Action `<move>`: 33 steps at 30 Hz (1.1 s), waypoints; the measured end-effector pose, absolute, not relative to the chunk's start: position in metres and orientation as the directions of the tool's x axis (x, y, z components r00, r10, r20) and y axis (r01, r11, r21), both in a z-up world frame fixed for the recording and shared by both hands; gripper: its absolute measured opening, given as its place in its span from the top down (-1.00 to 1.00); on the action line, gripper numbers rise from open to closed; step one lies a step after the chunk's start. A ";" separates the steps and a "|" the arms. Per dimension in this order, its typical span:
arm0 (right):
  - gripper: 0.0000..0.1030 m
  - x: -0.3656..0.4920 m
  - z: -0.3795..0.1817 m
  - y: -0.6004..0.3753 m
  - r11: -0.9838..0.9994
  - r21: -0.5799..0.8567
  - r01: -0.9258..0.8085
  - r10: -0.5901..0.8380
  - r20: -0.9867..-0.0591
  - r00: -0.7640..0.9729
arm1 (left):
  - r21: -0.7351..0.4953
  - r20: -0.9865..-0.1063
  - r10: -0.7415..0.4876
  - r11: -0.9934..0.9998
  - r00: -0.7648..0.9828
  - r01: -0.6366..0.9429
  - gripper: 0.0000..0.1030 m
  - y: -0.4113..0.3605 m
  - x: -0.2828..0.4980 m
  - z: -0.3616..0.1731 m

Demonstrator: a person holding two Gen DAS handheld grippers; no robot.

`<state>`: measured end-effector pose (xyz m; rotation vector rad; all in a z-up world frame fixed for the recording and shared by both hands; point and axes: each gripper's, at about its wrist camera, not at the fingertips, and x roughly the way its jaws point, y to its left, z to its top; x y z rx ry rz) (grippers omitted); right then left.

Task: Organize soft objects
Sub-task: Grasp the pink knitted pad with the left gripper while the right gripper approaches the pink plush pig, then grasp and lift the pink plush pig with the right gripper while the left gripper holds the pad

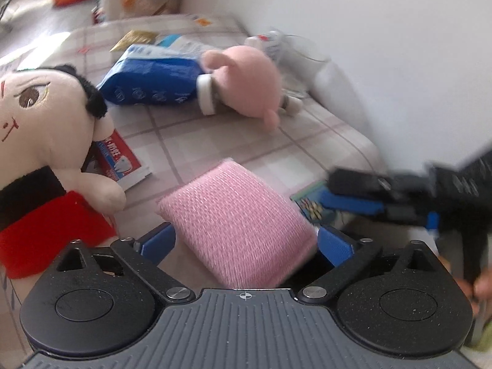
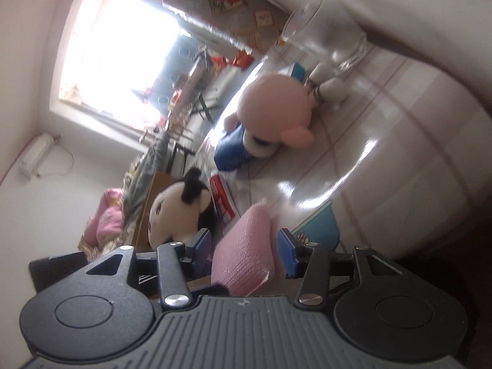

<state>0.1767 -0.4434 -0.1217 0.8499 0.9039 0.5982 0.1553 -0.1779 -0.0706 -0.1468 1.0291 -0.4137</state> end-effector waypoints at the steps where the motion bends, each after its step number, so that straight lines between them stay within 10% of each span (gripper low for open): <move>1: 0.00 0.176 -0.122 -0.444 0.540 0.836 -0.099 0.750 -0.425 0.506 | -0.316 -0.806 -0.392 0.919 0.443 0.237 -0.94 -0.179 0.161 -0.071; 18: -0.02 0.164 -0.122 -0.470 0.558 0.823 -0.107 0.692 -0.391 0.606 | -0.132 -0.821 -0.238 0.963 0.519 0.234 -0.70 -0.208 0.176 -0.086; 33: -0.66 0.261 -0.082 -0.397 0.847 0.463 -0.261 0.497 -0.519 0.695 | -0.161 -0.812 -0.266 0.958 0.520 0.238 -0.67 -0.188 0.171 -0.089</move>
